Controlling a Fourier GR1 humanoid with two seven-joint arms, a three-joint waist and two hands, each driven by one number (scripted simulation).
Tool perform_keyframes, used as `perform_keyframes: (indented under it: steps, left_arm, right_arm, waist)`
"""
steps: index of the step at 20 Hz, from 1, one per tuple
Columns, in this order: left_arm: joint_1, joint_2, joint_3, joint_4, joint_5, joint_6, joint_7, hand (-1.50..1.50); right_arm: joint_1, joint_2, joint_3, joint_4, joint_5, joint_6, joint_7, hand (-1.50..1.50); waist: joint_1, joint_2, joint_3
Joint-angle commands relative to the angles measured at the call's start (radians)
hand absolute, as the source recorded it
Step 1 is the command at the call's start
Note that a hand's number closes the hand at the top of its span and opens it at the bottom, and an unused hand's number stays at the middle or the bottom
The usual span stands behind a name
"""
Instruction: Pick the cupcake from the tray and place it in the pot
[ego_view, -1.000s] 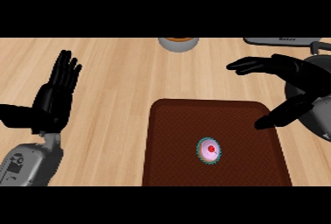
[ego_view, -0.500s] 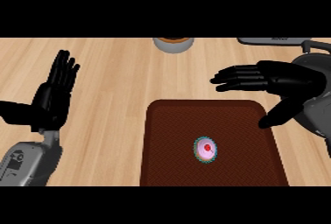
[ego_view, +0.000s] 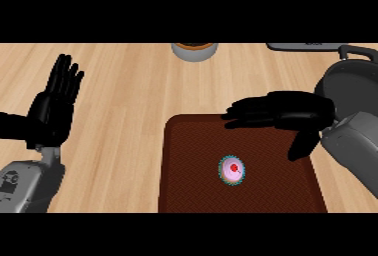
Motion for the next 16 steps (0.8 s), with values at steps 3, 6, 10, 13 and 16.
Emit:
perform_keyframes:
  steps: [3, 6, 10, 13, 16]
  left_arm:
    - [-0.004, -0.039, -0.001, 0.037, -0.035, -0.005, -0.043, 0.0]
    - [0.051, -0.022, 0.018, -0.013, -0.033, -0.022, -0.018, 0.0]
    - [-0.012, -0.047, 0.019, 0.012, -0.057, -0.007, 0.007, 0.0]
    - [0.008, -0.003, 0.08, 0.008, -0.002, -0.078, 0.012, 0.0]
    - [0.02, -0.03, 0.07, 0.008, -0.051, -0.05, -0.014, 0.0]
  right_arm:
    - [-0.002, 0.057, 0.049, 0.071, 0.091, 0.071, -0.043, -1.5]
    - [0.014, 0.088, 0.04, 0.023, 0.104, 0.099, 0.002, -1.5]
    - [0.057, 0.131, 0.028, 0.042, 0.143, 0.032, -0.063, -1.5]
    - [0.13, 0.109, 0.03, -0.033, 0.153, -0.008, -0.076, -1.5]
    - [0.141, 0.131, 0.025, -0.079, 0.172, 0.036, -0.029, -1.5]
  waist:
    - [-0.004, 0.001, 0.0]
    - [-0.004, -0.002, 0.0]
    - [-0.008, -0.001, 0.0]
    - [-0.01, -0.002, 0.0]
    - [-0.011, -0.002, 0.0]
